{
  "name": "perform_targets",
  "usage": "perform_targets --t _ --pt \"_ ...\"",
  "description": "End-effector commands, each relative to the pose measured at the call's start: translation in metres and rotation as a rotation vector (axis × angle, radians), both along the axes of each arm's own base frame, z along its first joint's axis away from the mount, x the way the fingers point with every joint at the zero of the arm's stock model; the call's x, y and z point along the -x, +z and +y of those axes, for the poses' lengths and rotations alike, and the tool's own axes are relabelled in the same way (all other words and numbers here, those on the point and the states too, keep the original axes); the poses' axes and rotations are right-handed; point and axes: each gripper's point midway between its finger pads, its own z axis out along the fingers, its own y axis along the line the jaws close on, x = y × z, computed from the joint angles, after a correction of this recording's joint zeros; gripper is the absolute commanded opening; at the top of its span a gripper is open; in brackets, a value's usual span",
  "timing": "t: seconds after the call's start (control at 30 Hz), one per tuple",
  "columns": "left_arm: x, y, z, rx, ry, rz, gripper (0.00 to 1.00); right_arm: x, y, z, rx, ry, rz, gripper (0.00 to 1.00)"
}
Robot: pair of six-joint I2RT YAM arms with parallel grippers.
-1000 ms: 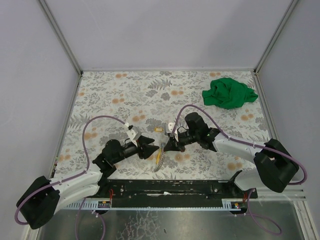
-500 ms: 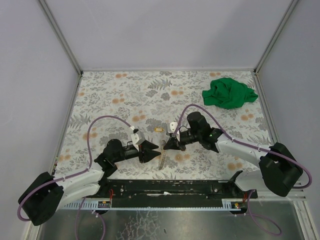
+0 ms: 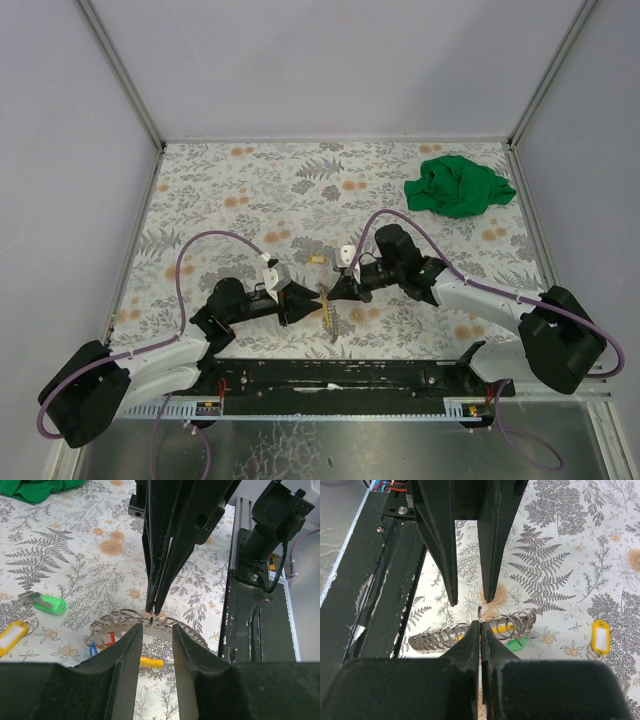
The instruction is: Put the keys on the keyring
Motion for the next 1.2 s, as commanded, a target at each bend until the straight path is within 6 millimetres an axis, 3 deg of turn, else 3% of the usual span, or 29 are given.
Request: perform_targets --t 0.0,1.17 --pt "-0.0074 0.0253 -0.0037 0.058 0.004 -0.1 0.29 0.003 0.0254 0.0067 -0.092 0.052 -0.068 0.0" --pt "-0.012 0.0245 -0.013 0.052 -0.019 -0.064 0.11 0.0071 0.024 0.0116 -0.099 0.074 -0.002 0.0"
